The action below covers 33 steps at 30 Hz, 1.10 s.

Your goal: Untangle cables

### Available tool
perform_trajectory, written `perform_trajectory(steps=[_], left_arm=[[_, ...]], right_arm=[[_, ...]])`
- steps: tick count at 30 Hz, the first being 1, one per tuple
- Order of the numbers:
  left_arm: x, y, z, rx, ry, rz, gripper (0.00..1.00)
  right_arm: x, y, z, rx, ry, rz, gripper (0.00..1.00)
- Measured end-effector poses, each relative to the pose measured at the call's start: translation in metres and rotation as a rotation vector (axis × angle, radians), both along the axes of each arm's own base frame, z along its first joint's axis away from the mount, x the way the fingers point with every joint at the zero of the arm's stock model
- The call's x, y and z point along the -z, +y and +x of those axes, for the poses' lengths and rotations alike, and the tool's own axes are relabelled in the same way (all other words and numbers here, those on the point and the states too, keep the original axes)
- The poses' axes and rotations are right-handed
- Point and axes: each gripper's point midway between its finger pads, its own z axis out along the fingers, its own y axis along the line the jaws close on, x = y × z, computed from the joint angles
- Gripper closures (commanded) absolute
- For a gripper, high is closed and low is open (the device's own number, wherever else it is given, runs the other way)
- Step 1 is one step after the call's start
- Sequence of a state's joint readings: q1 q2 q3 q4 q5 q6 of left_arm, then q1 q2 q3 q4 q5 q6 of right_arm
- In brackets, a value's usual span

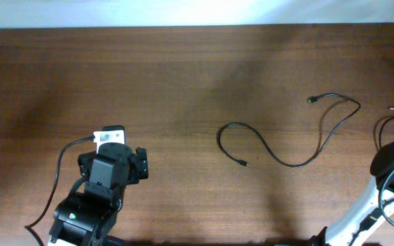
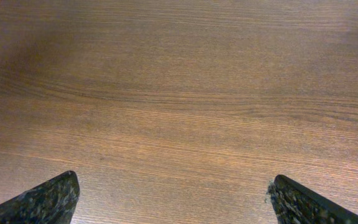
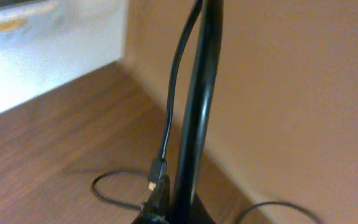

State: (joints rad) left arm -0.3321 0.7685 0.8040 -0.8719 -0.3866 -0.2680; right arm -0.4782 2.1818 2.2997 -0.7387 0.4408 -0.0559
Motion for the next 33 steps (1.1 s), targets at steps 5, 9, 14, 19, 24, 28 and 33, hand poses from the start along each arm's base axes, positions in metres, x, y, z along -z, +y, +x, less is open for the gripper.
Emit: perform_trajectory(steps=[5, 9, 14, 19, 24, 28, 33], left_arm=[[0.0, 0.0, 0.0, 0.0, 0.0, 0.0, 0.01], [0.0, 0.0, 0.0, 0.0, 0.0, 0.0, 0.01], [0.0, 0.0, 0.0, 0.0, 0.0, 0.0, 0.01], [0.0, 0.0, 0.0, 0.0, 0.0, 0.0, 0.01], [0.0, 0.0, 0.0, 0.0, 0.0, -0.001, 0.01], [0.0, 0.0, 0.0, 0.0, 0.0, 0.0, 0.01], [0.0, 0.0, 0.0, 0.0, 0.0, 0.0, 0.01]], right_arm=[[0.058, 0.017, 0.01, -0.06, 0.063, 0.171, 0.21], [0.097, 0.028, 0.007, -0.072, 0.136, 0.273, 0.01], [0.119, 0.06, -0.004, -0.112, 0.176, 0.46, 0.01], [0.138, 0.12, -0.018, -0.251, 0.239, 0.745, 0.01], [0.123, 0.178, -0.038, -0.447, 0.282, 0.956, 0.01], [0.089, 0.234, -0.075, -0.591, 0.381, 1.046, 0.01], [0.09, 0.297, -0.084, -0.703, 0.543, 1.027, 0.01]])
